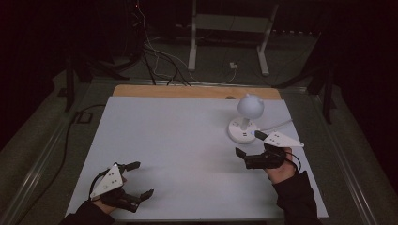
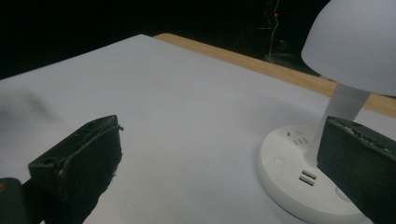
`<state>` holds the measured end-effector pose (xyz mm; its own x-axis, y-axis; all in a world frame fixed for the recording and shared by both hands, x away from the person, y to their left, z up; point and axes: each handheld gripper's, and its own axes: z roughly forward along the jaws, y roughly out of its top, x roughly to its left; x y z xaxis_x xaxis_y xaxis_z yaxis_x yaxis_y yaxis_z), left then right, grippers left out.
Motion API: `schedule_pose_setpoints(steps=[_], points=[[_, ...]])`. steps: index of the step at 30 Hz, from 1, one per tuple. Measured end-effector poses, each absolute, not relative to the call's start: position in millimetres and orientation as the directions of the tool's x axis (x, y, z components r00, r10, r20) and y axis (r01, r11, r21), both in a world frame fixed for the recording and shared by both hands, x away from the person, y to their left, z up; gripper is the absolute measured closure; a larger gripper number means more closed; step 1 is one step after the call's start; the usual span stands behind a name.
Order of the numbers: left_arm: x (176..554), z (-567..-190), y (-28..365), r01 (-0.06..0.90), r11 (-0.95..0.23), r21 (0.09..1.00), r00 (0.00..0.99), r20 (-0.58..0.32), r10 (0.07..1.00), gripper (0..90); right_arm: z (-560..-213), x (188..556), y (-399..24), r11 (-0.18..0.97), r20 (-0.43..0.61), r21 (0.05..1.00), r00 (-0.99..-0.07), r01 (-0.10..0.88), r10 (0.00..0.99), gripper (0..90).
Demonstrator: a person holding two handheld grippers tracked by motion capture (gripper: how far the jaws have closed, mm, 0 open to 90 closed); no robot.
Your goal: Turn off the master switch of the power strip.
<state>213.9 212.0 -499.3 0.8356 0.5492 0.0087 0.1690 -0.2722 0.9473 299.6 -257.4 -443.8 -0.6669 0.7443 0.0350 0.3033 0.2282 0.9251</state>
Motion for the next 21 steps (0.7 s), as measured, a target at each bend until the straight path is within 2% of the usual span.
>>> schedule_pose_setpoints(steps=[19,21], points=[[214,-499,212,0.171,-0.272,0.947,0.835,0.008,0.551,0.4,-451,325,-268,0.239,-0.008,0.918,-0.587,0.317,0.81,0.0],[214,-499,213,0.171,-0.268,0.948,0.832,0.006,0.554,0.4,-454,332,-272,0.214,0.012,0.92,-0.57,0.327,0.822,0.0]])
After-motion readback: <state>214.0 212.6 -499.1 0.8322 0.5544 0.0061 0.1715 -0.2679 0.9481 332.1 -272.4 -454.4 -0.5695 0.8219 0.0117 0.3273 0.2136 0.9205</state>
